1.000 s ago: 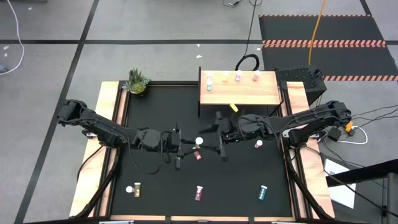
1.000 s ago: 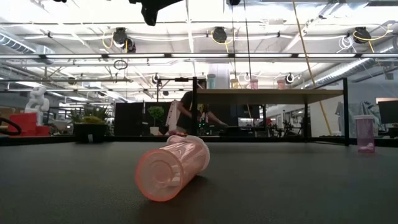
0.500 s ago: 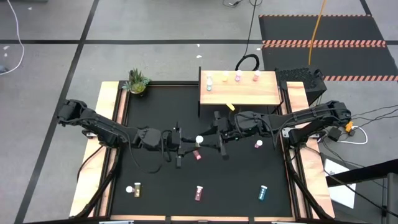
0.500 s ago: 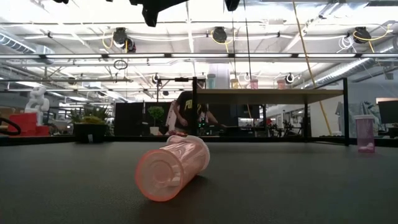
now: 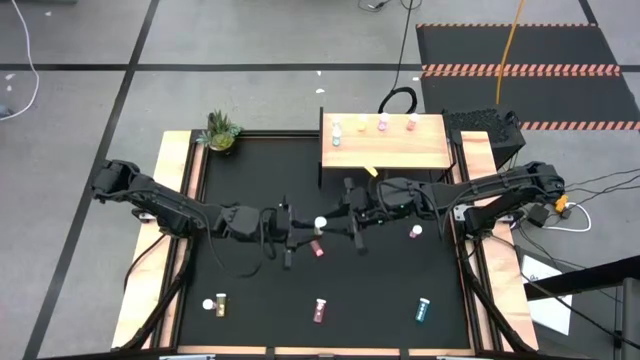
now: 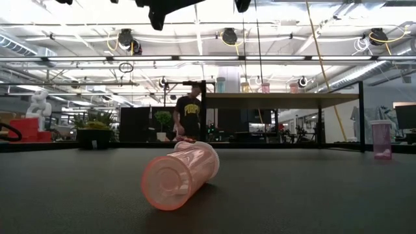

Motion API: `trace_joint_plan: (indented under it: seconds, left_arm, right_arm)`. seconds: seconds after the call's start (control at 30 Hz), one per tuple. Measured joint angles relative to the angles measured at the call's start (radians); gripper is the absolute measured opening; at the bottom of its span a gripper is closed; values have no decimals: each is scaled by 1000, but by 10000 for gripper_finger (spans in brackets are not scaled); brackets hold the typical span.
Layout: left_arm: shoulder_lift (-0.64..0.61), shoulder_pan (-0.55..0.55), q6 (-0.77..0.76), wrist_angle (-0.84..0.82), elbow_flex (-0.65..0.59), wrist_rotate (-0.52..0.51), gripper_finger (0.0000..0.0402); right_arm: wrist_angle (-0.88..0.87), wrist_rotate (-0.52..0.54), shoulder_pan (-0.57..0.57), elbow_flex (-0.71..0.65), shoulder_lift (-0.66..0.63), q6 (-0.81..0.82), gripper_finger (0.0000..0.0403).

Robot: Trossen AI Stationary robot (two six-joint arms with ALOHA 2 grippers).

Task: Pick and place medicine bottles onto shelf by color
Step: Put the top yellow pill bottle on the shelf aligned with the other yellow pill bottle

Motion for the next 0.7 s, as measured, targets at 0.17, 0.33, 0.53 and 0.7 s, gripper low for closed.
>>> trace_joint_plan:
  seconds: [0.17,0.33,0.53,0.7]
  left_arm:
    - [0,14,-45,0,0,-9,121]
    - [0,15,-87,1,0,-27,180]
    - [-1,18,-110,-44,0,-38,269]
    - [-1,18,-209,-133,0,-82,307]
  right_arm:
    - [0,6,-7,0,0,3,106]
    - [-1,1,-24,0,0,21,110]
    - [-21,90,-34,-1,-23,-8,108]
    - [-144,182,-67,-1,-110,-73,113]
